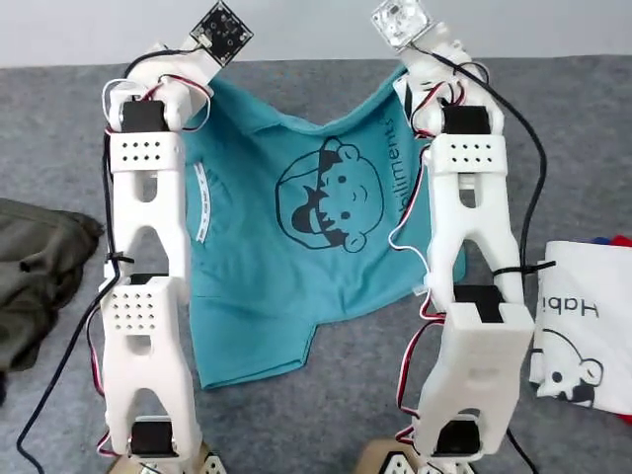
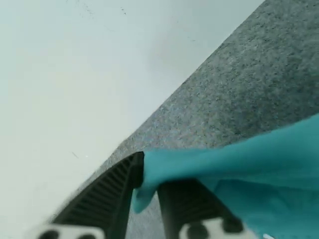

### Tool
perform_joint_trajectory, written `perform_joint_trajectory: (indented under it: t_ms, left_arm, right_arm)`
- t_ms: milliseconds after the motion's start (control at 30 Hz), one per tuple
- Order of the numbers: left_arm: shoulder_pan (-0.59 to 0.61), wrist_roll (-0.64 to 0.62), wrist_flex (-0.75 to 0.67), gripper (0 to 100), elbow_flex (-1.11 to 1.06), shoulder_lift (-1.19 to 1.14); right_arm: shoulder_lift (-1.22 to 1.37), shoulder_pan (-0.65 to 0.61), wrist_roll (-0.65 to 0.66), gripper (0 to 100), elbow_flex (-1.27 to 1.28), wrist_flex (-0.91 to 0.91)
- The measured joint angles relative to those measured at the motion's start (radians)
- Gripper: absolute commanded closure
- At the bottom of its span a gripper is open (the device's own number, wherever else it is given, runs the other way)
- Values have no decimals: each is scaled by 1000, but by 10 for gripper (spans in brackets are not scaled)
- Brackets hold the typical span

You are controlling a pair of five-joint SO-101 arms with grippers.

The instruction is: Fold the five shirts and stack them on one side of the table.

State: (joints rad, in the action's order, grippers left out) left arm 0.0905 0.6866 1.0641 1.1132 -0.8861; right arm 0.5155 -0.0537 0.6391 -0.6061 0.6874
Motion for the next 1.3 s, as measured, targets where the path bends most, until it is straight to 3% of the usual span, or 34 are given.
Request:
perform_joint_trajectory:
  t_ms: [400, 767, 900, 1067, 1300]
  left_arm:
    - [-5, 0, 107, 994, 11, 0]
    - [-6, 8, 601, 994, 247, 0]
    - [-2, 20, 663, 994, 247, 2]
    - [3, 34, 664, 994, 107, 87]
    - [-8, 118, 664, 994, -304, 354]
  right_arm:
    - [0, 158, 48, 988, 0, 245]
    - [-5, 158, 86, 988, 0, 603]
    - [-5, 158, 91, 988, 0, 712]
    - [-5, 158, 132, 988, 0, 813]
    - [-17, 158, 140, 988, -15, 902]
